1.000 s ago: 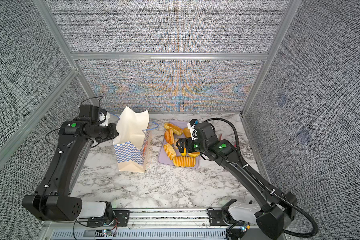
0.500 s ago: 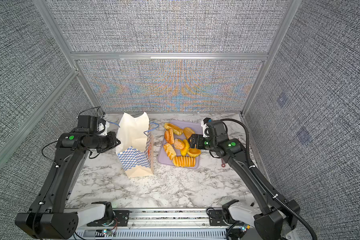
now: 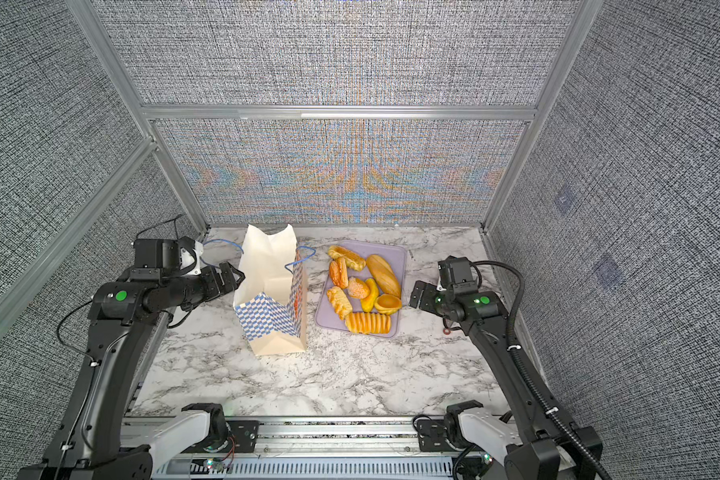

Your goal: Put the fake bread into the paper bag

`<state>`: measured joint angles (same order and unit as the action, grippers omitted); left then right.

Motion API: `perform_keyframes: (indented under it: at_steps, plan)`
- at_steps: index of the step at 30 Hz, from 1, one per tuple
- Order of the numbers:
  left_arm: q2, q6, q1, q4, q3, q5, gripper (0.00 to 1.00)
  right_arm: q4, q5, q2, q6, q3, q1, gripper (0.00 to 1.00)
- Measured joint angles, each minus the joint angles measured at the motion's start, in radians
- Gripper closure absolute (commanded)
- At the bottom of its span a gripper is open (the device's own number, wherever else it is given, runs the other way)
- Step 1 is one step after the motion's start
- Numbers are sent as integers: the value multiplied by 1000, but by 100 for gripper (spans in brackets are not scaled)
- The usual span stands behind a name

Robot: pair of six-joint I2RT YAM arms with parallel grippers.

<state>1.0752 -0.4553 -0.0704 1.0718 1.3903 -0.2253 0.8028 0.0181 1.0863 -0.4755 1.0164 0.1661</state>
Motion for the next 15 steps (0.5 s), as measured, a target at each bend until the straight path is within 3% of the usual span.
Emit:
perform_keyframes:
  at_steps: [8, 15]
  plan:
    - [-68, 7, -4, -30, -9, 68, 2, -46, -11, 140, 35, -106, -196, 1]
    - [-129, -9, -18, -107, -89, 69, 1, -86, -34, 390, 100, 5, -227, 2]
